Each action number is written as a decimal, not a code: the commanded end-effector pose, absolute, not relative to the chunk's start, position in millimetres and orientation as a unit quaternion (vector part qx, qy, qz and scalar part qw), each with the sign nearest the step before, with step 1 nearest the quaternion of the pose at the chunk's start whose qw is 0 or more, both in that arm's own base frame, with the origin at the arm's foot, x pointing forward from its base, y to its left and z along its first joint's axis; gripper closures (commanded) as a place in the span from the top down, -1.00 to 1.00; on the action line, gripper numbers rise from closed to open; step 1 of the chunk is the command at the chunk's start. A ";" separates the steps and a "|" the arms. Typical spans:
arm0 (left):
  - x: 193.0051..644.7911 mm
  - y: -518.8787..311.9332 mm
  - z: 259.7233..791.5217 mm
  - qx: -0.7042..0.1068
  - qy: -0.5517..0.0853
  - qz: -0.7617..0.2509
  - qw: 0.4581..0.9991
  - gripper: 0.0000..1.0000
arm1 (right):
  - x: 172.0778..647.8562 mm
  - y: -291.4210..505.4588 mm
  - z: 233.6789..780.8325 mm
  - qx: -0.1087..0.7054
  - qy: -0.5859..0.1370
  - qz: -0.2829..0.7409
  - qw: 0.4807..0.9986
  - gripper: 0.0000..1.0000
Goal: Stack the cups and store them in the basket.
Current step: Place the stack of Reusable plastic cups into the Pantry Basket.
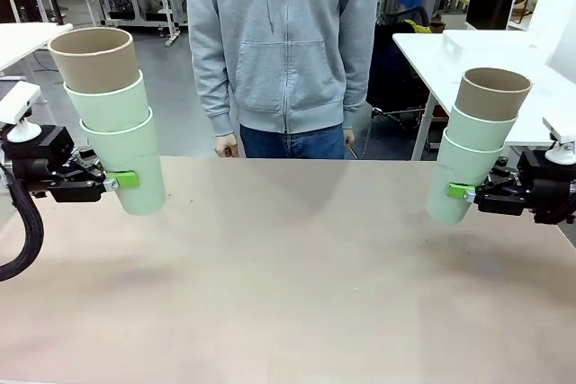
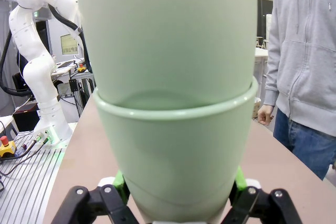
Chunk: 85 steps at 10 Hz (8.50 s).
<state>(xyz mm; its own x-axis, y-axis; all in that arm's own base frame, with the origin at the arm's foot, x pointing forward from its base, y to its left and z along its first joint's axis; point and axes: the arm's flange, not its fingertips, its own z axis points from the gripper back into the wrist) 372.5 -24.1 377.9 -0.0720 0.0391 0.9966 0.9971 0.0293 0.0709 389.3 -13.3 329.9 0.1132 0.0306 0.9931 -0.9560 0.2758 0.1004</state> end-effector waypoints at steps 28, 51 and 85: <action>372.2 -25.7 381.1 -0.482 -0.538 -0.505 0.473 0.73 | 390.5 -11.2 333.0 0.439 -0.531 0.410 0.598 0.73; 372.2 -25.7 381.1 -0.482 -0.538 -0.505 0.473 0.73 | 390.5 -11.2 333.0 0.439 -0.531 0.410 0.598 0.73; 372.2 -25.7 381.1 -0.482 -0.538 -0.505 0.473 0.73 | 390.5 -11.2 333.0 0.439 -0.531 0.410 0.598 0.73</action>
<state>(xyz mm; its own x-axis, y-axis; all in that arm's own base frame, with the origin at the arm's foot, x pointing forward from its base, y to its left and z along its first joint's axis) 372.5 -24.2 377.9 -0.0720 0.0391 0.9966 0.9971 0.0292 0.0709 389.3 -13.3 329.9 0.1132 0.0306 0.9931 -0.9560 0.2758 0.1005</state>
